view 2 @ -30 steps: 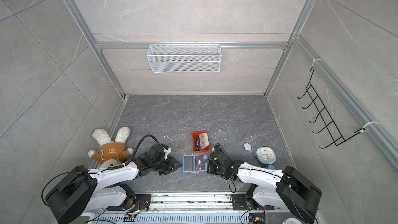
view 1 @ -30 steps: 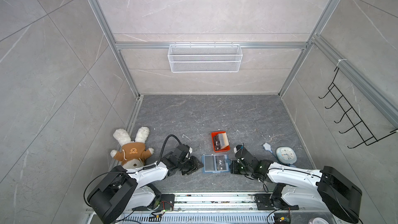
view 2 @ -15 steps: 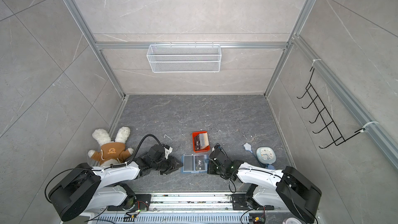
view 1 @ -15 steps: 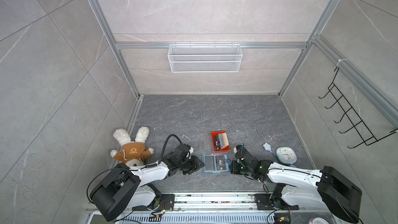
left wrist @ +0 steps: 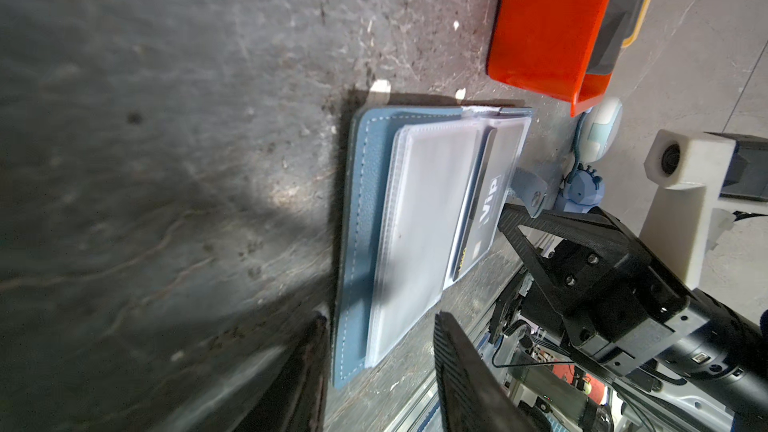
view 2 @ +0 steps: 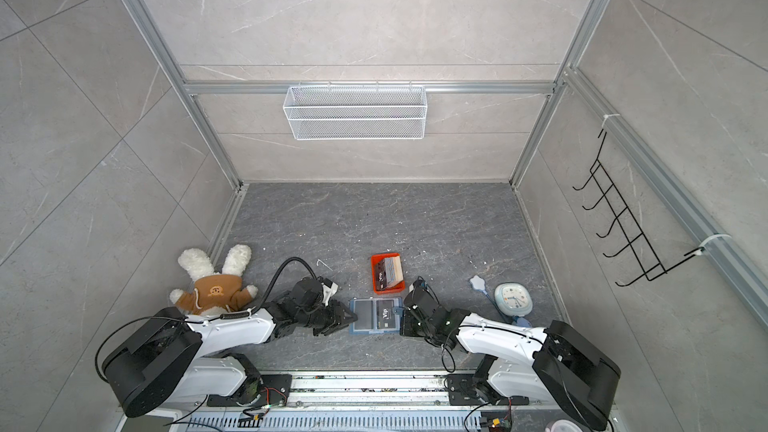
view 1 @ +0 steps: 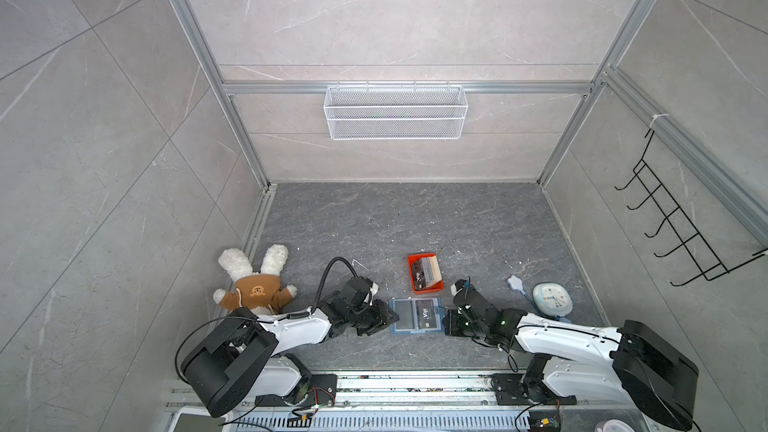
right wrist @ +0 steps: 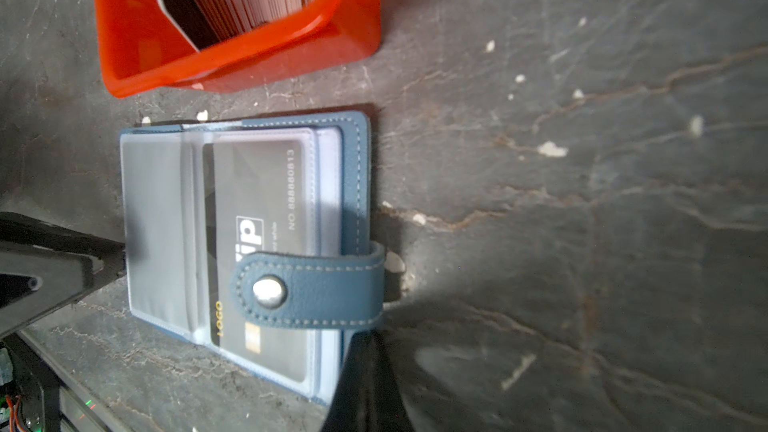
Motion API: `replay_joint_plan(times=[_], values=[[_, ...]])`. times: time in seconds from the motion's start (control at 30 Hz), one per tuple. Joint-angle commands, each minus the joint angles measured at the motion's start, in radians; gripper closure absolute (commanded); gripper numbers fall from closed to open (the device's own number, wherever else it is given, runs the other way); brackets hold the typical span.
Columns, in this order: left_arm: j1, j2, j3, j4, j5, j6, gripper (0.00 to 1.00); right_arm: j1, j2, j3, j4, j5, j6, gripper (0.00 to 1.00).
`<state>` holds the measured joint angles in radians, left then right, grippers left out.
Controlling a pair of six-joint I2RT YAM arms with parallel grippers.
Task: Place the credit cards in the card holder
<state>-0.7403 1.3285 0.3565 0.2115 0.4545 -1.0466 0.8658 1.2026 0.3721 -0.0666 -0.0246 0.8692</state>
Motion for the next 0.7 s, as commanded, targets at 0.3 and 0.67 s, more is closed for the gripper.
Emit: replay_joint_plan(times=[0.3,0.67], values=[[-0.003,-0.011,0.014,0.102,0.05,-0.015,0.56,0.016,0.017,-0.015,-0.047,0.009,0.016,0.97],[-0.01,-0.047,0.026,0.092,0.074,0.0,0.56,0.027,0.008,-0.021,-0.051,0.006,0.017,0.98]])
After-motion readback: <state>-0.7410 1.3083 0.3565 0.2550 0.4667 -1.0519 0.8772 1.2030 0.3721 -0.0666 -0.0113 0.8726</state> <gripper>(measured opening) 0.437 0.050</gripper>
